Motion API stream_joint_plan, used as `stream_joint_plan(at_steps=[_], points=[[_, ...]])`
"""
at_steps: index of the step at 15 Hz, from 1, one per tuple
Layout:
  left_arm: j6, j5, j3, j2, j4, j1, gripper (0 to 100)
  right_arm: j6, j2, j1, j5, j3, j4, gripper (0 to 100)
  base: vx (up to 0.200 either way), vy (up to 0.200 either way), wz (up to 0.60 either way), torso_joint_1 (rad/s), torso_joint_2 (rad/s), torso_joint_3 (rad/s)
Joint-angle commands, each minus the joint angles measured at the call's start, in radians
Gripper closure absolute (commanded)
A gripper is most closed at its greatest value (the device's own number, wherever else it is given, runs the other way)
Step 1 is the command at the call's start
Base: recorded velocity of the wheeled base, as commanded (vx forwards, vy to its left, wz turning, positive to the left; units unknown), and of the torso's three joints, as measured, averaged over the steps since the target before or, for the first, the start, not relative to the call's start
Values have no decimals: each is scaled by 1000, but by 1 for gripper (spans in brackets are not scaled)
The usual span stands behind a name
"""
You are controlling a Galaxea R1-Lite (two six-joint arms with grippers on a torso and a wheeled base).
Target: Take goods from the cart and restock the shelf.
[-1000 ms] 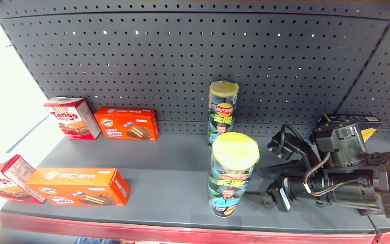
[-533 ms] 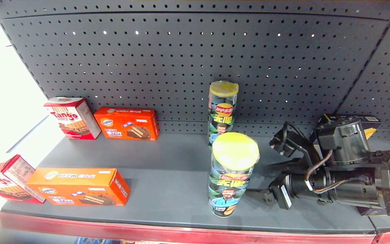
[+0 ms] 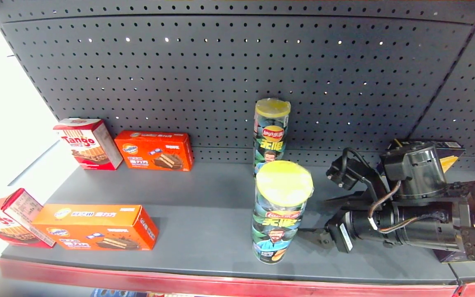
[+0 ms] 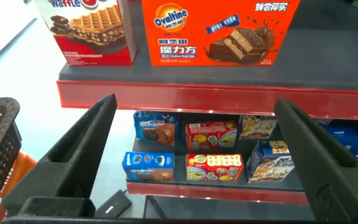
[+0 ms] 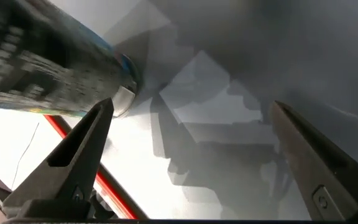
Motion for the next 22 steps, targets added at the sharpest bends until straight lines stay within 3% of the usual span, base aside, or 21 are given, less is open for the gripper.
stream_joint_plan(at_steps=[1,4,5,8,9,10,11,16,19,21,22], points=[[-1,-1,0,1,0,0,0,2,-94,-68,-12,28,-1,0,0,0,0,0,0,0],[1,-1,0,1,1,0,0,2,-284,-209,-68,47,1,0,0,0,0,0,0,0],[1,-1,0,1,1,0,0,2,-439,-328,-70,82,9,0,0,0,0,0,0,0],[2,-1,0,1,1,0,0,4,-792,-465,-70,323,2,0,0,0,0,0,0,0],[2,-1,0,1,1,0,0,4,-792,-465,-70,323,2,0,0,0,0,0,0,0],[2,-2,0,1,1,0,0,1,-1014,-466,-68,502,10,0,0,0,0,0,0,0],[2,-4,0,1,1,0,0,1,-1116,-471,-59,564,19,0,0,0,0,0,0,0],[2,-5,0,1,1,-1,0,39,-1475,-471,-64,703,222,0,0,0,0,0,0,0],[2,-5,0,1,1,0,0,71,-1502,-476,-136,814,171,0,0,0,0,0,0,0],[2,-4,0,1,1,0,0,145,-1473,-528,-266,809,193,0,0,0,0,0,0,0],[2,-4,0,1,1,0,0,154,-1478,-543,-269,809,196,0,0,0,0,0,0,0]])
